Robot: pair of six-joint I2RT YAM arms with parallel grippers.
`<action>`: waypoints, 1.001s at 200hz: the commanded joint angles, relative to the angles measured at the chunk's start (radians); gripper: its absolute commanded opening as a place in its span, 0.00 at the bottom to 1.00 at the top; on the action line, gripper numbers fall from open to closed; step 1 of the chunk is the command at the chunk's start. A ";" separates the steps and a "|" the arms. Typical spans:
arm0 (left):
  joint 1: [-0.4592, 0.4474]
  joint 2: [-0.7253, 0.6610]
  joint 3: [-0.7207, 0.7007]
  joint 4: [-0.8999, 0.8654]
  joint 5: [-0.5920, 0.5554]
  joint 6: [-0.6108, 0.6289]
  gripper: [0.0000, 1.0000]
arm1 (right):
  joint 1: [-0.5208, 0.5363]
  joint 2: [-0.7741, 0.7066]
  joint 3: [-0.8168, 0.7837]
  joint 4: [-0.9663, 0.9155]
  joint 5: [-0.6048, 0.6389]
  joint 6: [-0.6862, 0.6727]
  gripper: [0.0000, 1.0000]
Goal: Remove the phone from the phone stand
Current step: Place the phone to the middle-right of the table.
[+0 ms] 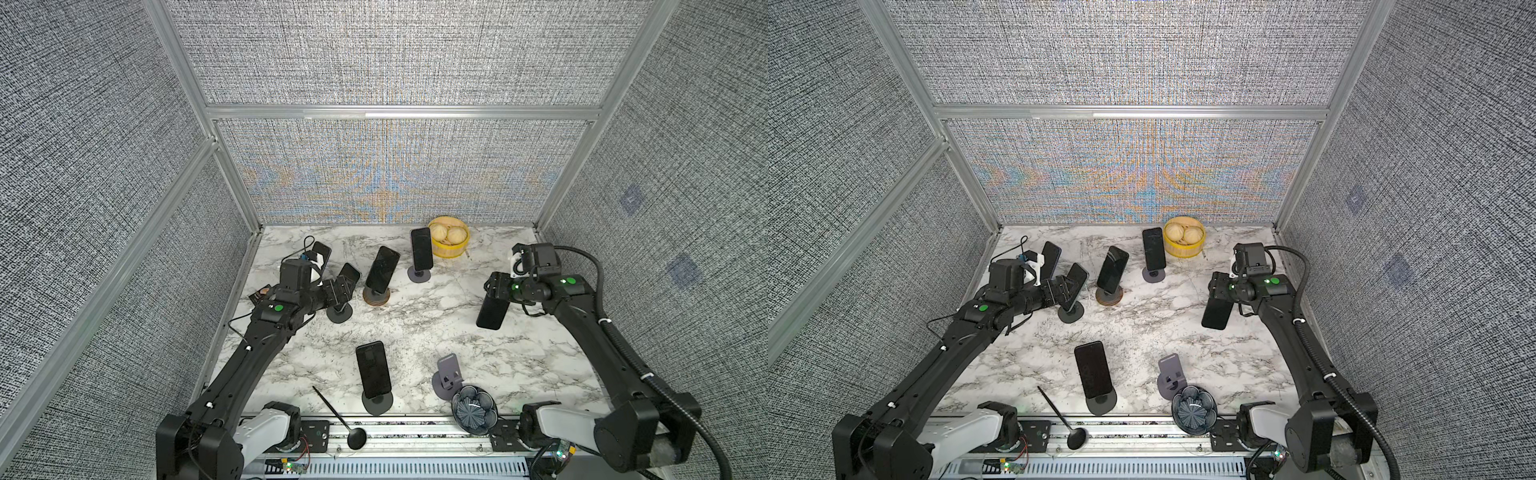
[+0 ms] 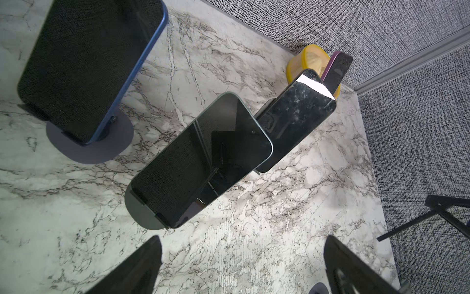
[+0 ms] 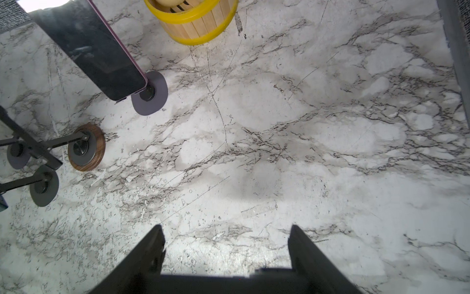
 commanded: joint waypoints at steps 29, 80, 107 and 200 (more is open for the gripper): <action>0.000 0.028 0.011 0.005 0.013 0.024 0.99 | -0.053 0.090 -0.019 0.069 -0.042 -0.016 0.66; 0.000 0.032 0.012 0.001 0.015 0.030 1.00 | -0.054 0.209 -0.036 0.085 -0.038 -0.025 0.66; 0.000 0.042 0.029 -0.017 0.026 0.028 0.99 | -0.049 0.275 -0.024 0.089 -0.026 -0.031 0.65; 0.000 0.064 0.033 -0.016 0.065 0.017 0.99 | -0.009 0.506 0.036 0.058 0.079 -0.055 0.65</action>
